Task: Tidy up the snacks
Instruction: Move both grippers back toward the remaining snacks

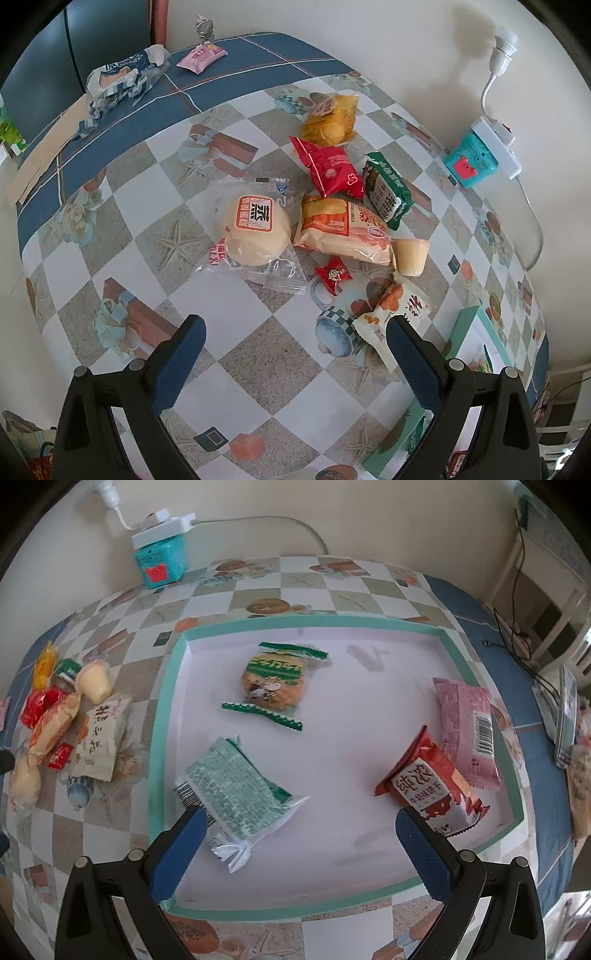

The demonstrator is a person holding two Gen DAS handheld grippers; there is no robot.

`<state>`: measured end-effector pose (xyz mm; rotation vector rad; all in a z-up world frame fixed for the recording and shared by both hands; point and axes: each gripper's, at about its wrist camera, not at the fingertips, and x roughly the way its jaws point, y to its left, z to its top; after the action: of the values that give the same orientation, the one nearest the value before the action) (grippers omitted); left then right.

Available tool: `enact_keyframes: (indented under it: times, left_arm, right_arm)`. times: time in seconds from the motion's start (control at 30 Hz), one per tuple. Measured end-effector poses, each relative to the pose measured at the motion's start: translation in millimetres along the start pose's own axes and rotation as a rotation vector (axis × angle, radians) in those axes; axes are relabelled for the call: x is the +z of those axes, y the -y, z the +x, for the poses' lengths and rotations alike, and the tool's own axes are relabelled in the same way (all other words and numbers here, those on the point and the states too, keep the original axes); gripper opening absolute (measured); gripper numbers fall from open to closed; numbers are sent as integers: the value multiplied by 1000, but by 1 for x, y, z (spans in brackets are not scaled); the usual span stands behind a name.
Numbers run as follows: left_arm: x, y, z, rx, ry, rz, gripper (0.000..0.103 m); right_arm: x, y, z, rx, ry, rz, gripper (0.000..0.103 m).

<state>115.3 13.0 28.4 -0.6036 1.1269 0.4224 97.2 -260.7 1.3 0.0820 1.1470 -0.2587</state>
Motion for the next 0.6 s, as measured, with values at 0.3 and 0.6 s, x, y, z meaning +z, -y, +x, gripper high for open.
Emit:
enact_keyframes:
  times: [0.3, 0.6]
  left_arm:
    - [6, -8, 1, 7, 3, -20, 98]
    - [29, -46, 5, 25, 15, -112, 98]
  right_arm:
    - [0, -4, -3, 38, 13, 3, 103]
    - [3, -16, -9, 70, 70, 2, 103]
